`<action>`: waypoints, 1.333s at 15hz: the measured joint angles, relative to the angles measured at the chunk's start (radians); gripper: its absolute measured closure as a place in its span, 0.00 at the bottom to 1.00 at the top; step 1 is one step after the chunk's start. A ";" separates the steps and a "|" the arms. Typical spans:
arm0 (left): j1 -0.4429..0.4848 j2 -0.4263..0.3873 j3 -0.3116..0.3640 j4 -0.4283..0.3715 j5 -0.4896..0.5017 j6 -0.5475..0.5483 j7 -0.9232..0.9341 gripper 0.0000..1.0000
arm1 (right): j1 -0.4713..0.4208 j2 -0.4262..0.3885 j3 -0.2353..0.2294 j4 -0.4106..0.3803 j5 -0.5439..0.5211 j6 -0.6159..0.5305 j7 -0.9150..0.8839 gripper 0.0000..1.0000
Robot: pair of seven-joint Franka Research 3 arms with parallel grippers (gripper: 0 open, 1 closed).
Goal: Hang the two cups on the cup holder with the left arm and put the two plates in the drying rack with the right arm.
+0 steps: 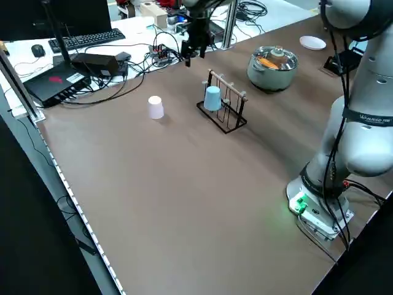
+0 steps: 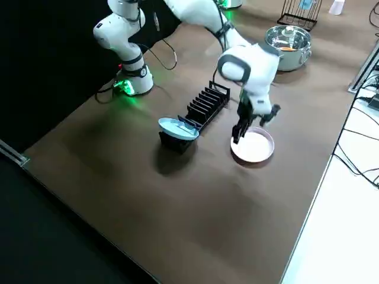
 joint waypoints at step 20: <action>-0.008 0.499 0.152 0.224 0.276 0.372 0.305 0.00 | -0.086 0.190 -0.003 0.077 0.308 0.192 -0.012 0.61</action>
